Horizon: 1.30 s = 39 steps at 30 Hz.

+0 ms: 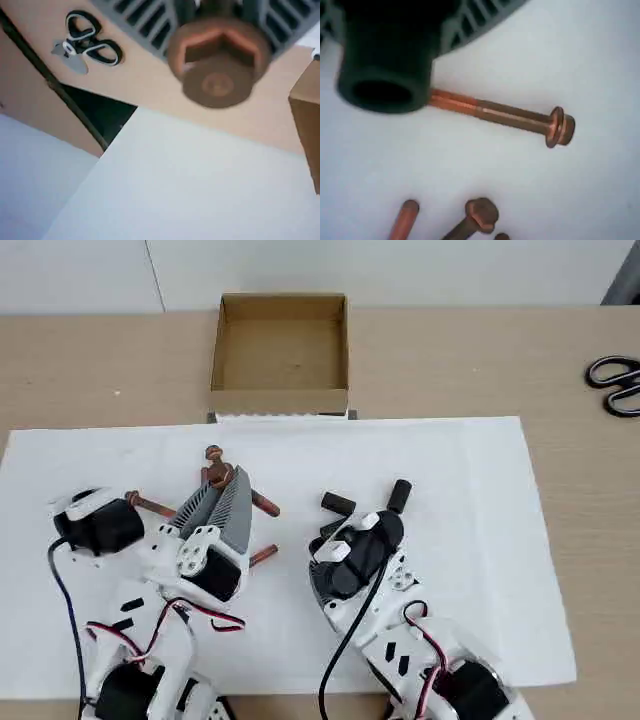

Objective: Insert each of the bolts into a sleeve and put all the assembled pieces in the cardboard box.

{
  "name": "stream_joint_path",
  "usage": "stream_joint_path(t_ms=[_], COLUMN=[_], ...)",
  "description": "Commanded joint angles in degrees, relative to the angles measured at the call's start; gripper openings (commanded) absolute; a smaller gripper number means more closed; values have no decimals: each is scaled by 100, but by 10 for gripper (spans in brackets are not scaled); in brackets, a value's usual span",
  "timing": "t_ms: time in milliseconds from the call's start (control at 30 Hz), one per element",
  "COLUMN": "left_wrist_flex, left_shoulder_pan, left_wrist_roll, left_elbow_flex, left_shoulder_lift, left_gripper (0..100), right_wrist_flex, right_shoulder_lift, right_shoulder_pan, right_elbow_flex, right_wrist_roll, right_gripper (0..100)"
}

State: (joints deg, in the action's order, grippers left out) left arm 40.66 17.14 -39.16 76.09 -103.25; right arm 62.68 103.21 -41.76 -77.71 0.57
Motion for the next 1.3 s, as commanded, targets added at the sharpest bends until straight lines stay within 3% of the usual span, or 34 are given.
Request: stream_joint_path(t_ms=[0,167,733,1033,1267], left_wrist_flex=[-167,-123,404,633,1231], left_shoulder_pan=[255,774,1213,1345,1855], left_wrist_roll=[-18,-9,246,264,941], left_elbow_flex=[-75,-75,-75,-75,-119], left_shoulder_lift=[-88,-88,-88,-79,-79], left_gripper=[6,6,6,6,6], right_wrist_flex=[-233,-558,-699,-1332,-1754], right_shoulder_lift=[66,66,66,66,66], right_shoulder_pan=[-75,-233,-233,-233,-233], right_elbow_flex=[35,35,70,70,62], right_wrist_roll=[35,26,-35,-1266,-1978], right_gripper=[3,3,3,3,3])
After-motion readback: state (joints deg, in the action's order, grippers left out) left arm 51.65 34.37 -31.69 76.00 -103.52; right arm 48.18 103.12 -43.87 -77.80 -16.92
